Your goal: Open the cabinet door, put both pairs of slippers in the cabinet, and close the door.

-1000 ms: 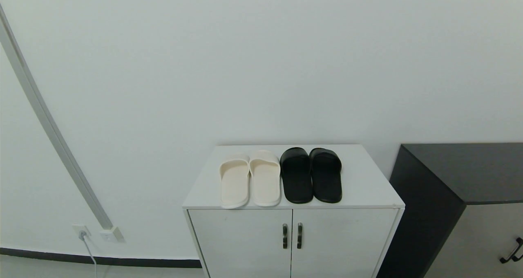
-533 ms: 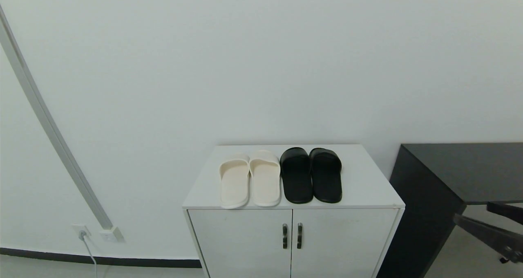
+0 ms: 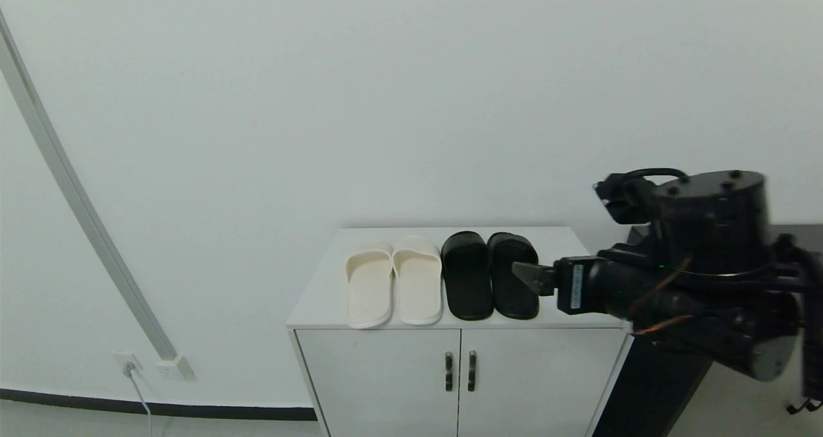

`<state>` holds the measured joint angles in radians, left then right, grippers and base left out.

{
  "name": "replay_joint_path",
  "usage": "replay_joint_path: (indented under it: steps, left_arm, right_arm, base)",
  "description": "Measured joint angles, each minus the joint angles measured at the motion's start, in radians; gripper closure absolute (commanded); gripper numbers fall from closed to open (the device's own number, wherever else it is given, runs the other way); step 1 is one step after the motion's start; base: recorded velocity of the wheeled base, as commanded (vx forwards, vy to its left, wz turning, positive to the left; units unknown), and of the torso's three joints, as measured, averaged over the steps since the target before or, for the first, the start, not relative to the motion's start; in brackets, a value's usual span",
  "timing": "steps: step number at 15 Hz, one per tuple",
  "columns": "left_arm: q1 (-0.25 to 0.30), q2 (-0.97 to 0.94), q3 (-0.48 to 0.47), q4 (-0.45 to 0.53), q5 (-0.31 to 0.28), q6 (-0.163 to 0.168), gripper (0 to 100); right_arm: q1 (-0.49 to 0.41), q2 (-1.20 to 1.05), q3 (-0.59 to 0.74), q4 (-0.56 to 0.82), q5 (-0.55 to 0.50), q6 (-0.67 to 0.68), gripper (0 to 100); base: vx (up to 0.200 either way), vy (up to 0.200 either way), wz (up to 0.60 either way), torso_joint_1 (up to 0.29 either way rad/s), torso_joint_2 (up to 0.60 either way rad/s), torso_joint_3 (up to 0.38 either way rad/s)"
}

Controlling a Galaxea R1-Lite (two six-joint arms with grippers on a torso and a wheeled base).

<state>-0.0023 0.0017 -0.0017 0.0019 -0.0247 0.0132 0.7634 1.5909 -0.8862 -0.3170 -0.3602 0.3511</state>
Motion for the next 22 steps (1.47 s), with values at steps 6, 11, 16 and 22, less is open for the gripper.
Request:
replay_joint_path:
  steps: [6, 11, 16, 22]
  left_arm:
    - [0.001, 0.000, 0.000, 0.000, 0.000, -0.001, 100]
    - [0.000, 0.000, 0.000, 0.000, 0.000, -0.004, 100]
    - [0.001, 0.000, 0.000, 0.000, 0.000, -0.003, 100]
    - [0.000, 0.000, 0.000, 0.000, 0.000, -0.002, 100]
  right_arm:
    - [-0.007, 0.354, -0.276, -0.006, -0.173, 0.053, 0]
    - [-0.058, 0.590, -0.463, -0.033, -0.226, 0.034, 0]
    - [-0.111, 0.756, -0.621, -0.102, -0.231, -0.048, 0]
    - [-0.151, 0.877, -0.740, -0.117, -0.231, -0.077, 0]
  base:
    - [0.000, 0.000, 0.00, 0.000, 0.00, 0.000]
    - [0.000, 0.000, 0.00, 0.000, 0.00, 0.000]
    - [0.000, 0.000, 0.00, 0.000, 0.00, 0.000]
    - [0.000, 0.000, 0.00, 0.000, 0.00, 0.000]
